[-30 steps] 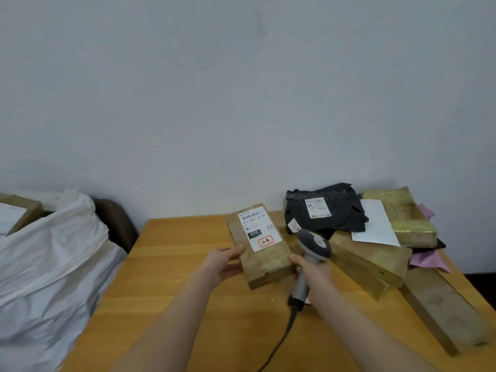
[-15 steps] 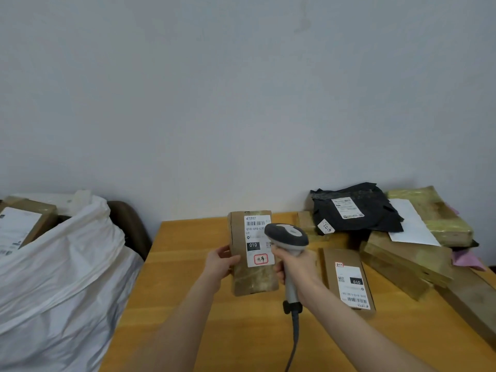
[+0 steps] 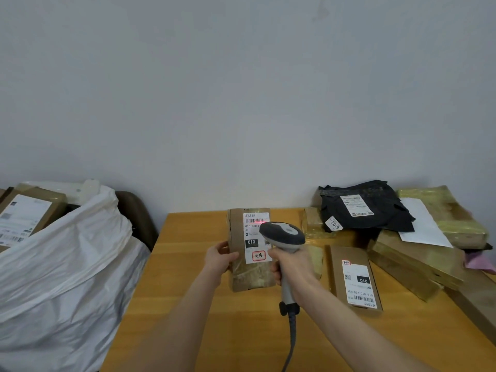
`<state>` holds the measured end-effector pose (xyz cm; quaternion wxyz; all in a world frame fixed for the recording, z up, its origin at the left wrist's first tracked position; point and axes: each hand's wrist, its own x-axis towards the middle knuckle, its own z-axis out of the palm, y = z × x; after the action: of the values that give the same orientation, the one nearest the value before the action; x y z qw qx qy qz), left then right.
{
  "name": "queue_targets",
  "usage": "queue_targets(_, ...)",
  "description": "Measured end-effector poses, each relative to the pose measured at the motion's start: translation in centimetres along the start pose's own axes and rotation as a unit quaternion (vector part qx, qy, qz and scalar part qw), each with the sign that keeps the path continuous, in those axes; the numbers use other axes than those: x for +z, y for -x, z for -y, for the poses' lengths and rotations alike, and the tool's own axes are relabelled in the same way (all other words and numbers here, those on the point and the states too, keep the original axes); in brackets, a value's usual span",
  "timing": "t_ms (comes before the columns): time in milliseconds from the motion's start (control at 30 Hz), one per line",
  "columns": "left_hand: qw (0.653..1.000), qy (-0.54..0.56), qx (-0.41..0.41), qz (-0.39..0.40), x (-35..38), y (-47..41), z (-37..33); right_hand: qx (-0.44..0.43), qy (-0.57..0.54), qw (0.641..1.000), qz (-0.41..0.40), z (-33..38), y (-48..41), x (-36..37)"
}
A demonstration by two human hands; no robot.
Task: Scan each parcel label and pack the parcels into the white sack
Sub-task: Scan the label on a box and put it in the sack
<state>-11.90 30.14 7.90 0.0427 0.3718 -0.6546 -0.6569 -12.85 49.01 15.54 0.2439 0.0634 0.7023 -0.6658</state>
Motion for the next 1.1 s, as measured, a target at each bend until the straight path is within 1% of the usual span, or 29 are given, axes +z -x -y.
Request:
queue_targets(467,1.0,-0.013,-0.005,-0.009,0.5,0.0,-0.1,-0.027,0.023,0.999,0.001,-0.2,0.1,-0.8)
queue_targets(733,1.0,-0.006,-0.004,-0.013,0.7,0.3,-0.1,-0.023,0.02,1.0,0.003,-0.2,0.0,-1.1)
queue_targets(967,1.0,-0.002,-0.004,-0.028,0.4,0.8,-0.2,-0.023,0.021,0.999,0.017,-0.1,-0.4,-1.1)
queue_targets(1100,0.999,0.001,0.0,-0.046,-0.2,1.4,-0.5,-0.031,0.009,0.998,0.054,0.1,-0.9,-0.8)
